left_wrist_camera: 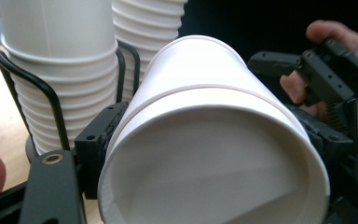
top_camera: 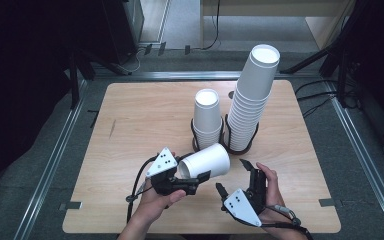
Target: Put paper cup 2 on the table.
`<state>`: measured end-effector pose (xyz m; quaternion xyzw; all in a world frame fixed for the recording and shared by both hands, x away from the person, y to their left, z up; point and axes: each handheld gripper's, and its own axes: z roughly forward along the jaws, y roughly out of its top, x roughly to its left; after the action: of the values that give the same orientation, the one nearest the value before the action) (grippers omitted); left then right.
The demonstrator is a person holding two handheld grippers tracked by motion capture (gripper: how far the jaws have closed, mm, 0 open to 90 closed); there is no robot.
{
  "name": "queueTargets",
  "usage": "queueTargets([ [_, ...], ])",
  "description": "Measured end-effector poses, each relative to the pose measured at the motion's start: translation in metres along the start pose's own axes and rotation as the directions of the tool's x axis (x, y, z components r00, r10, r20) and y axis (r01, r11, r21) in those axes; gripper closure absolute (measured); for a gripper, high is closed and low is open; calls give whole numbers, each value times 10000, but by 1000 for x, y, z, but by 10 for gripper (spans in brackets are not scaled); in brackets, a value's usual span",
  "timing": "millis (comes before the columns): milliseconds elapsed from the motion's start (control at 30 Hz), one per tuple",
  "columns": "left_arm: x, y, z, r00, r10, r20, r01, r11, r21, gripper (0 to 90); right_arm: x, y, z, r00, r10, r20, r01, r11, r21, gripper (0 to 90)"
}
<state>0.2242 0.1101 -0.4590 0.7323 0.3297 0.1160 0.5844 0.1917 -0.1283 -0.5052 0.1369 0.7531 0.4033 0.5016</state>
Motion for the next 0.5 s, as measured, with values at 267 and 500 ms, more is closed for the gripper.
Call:
queueTargets([
  [267,-1,2,-8,9997,-10,-238,-15,9946,-1041,227,-14,2,-1,9610,2737,-384,-2730,9617,228,0],
  [500,-2,2,-13,9989,253,-401,-318,9844,-1729,226,-22,10,-1,8754,4732,-983,-4730,8806,269,0],
])
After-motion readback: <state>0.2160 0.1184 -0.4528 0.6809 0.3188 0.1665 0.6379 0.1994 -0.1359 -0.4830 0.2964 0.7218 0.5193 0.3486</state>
